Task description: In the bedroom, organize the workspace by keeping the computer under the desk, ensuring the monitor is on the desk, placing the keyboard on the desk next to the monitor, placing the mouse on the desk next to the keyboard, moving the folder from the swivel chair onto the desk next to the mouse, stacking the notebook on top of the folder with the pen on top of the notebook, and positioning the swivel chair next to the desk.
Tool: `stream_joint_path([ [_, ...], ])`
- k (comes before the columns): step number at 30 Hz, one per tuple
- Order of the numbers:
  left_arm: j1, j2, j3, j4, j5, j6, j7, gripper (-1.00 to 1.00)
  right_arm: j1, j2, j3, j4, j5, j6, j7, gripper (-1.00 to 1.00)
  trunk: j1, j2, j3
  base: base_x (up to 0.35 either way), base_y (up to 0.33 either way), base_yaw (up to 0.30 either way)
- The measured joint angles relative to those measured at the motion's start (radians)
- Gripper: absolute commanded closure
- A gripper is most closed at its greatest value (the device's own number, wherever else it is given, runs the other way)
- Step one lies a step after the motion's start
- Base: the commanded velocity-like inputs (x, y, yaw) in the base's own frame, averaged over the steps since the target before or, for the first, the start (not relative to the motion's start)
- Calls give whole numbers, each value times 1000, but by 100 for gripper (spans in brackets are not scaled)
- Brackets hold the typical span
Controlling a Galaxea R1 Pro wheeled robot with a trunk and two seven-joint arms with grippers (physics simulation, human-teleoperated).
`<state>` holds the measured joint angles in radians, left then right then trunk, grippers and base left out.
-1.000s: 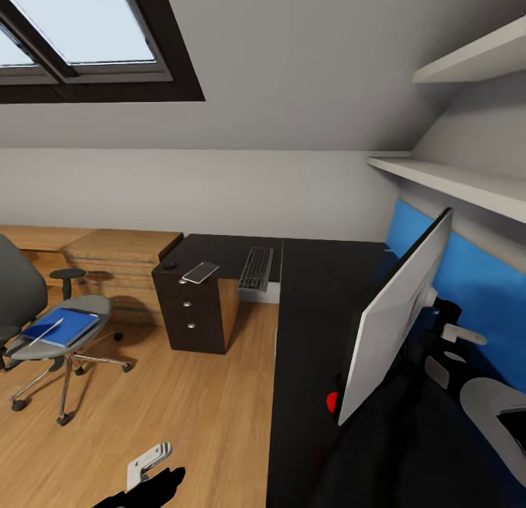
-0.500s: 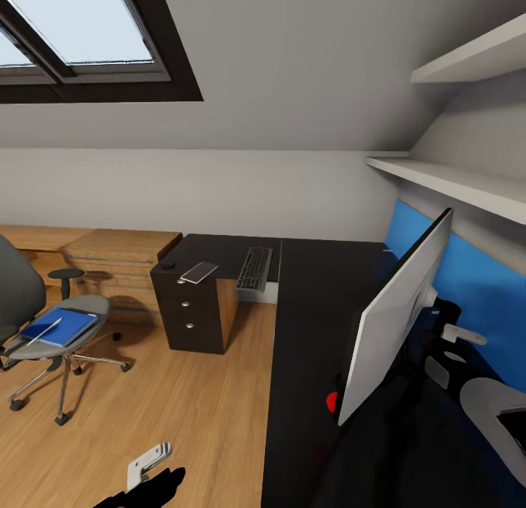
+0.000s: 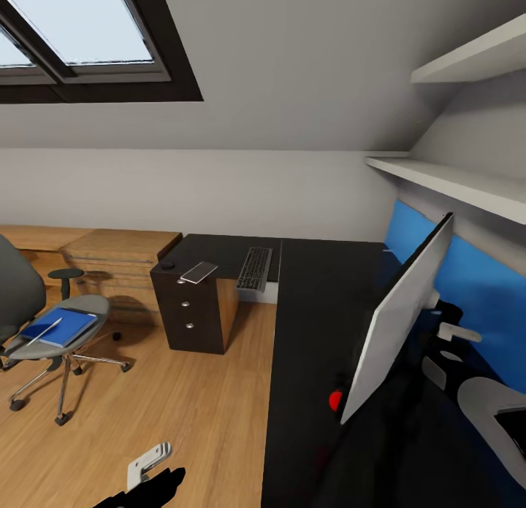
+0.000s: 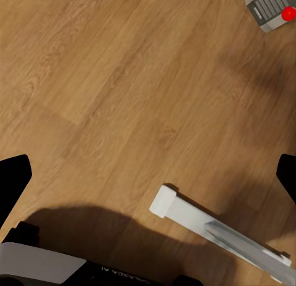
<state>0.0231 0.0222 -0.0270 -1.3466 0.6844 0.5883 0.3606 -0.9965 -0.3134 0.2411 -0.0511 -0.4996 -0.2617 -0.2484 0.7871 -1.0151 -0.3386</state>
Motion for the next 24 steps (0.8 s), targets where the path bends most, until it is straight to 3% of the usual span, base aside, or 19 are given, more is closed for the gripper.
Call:
stream_joint_path([
  [14, 0, 0, 0, 0, 0, 0, -1, -100, 0, 1, 0, 0, 10, 0, -1, -100, 0, 0, 0, 0, 0, 0],
  [24, 0, 1, 0, 0, 0, 0, -1, -100, 0, 2, 0, 0, 10, 0, 0, -100, 1, 0, 0, -281, 15, 0],
])
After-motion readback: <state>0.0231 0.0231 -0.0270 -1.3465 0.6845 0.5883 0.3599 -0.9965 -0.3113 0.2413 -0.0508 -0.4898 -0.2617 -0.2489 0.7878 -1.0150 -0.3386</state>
